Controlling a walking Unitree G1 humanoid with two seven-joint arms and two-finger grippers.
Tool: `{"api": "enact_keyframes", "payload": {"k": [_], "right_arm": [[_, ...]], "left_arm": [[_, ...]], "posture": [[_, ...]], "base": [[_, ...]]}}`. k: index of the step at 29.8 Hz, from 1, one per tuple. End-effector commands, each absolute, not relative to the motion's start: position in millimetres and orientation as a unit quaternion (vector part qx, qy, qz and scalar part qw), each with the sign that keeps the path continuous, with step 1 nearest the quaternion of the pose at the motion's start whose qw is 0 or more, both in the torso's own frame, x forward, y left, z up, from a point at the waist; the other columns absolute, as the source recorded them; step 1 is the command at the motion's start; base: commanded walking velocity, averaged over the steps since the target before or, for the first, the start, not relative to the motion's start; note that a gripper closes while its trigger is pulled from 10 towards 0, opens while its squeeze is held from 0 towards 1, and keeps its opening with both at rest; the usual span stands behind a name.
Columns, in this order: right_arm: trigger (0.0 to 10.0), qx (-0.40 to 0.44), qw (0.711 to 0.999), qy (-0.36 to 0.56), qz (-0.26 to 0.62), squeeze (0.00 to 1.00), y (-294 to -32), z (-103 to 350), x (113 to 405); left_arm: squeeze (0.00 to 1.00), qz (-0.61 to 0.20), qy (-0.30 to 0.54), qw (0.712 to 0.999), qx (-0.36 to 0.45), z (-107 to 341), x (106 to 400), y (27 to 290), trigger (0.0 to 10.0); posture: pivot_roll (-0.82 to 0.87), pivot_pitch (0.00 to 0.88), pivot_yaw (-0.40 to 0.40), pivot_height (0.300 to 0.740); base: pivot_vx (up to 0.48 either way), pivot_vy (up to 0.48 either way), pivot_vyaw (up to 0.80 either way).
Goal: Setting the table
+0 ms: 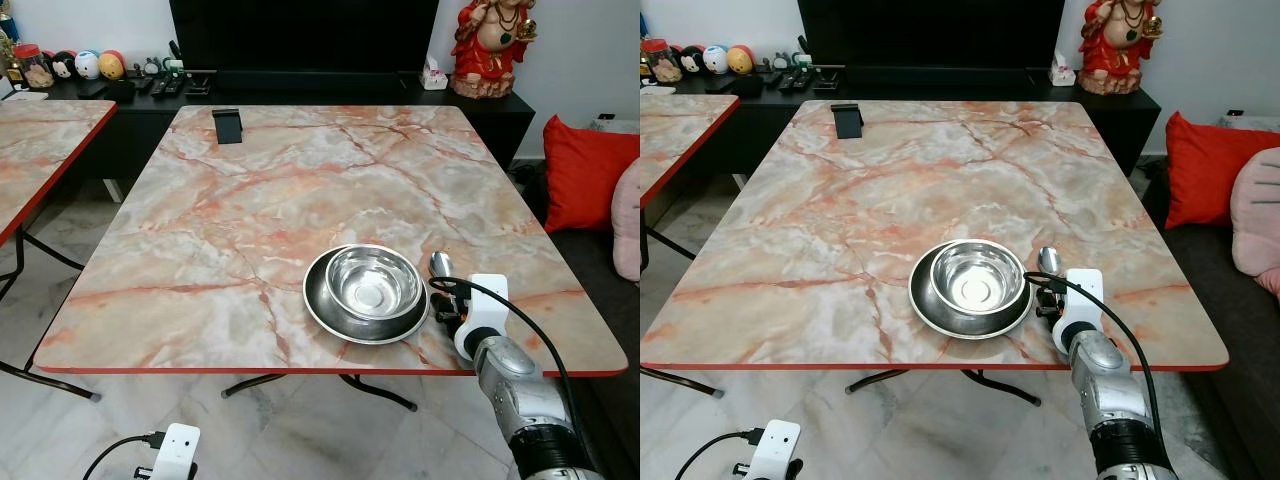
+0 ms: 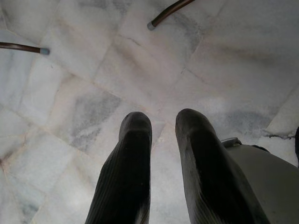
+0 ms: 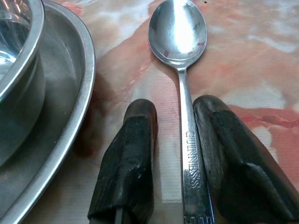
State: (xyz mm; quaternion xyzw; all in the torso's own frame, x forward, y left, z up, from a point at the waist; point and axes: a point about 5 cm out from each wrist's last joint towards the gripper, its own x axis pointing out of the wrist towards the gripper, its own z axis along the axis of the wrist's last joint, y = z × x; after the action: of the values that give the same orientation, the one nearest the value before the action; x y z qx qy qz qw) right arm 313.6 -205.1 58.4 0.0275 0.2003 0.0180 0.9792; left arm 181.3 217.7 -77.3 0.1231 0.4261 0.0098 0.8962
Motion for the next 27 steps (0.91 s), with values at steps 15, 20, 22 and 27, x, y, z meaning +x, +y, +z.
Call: {"api": "enact_keyframes", "payload": {"k": [15, 20, 22, 27], "right_arm": [[10.0, 0.034, 0.978, 0.206, 0.01, 0.58, -205.2, 55.1, 312.3], [10.0, 0.026, 0.98, 0.199, -0.002, 0.0, -208.9, 57.1, 313.3], [10.0, 0.024, 0.981, 0.194, -0.01, 0.0, -211.0, 58.5, 313.9], [10.0, 0.019, 0.982, 0.186, -0.018, 0.0, -213.4, 61.3, 315.1]], "left_arm": [[0.0, 0.008, 0.439, 0.889, 0.132, -79.8, 175.5, 221.1, 10.0], [0.0, 0.008, 0.44, 0.889, 0.131, -80.0, 175.4, 220.7, 10.0], [0.0, 0.007, 0.44, 0.888, 0.131, -80.1, 175.3, 220.6, 10.0], [0.0, 0.008, 0.441, 0.888, 0.13, -80.2, 175.1, 220.8, 10.0]], "posture": [[0.02, 0.0, -0.007, 0.731], [0.02, 0.0, -0.008, 0.731], [0.02, 0.0, -0.008, 0.731], [0.02, 0.0, -0.007, 0.731]], "base": [[0.0, 0.0, 0.0], [0.0, 0.0, 0.0], [0.0, 0.0, 0.0], [0.0, 0.0, 0.0]]}}
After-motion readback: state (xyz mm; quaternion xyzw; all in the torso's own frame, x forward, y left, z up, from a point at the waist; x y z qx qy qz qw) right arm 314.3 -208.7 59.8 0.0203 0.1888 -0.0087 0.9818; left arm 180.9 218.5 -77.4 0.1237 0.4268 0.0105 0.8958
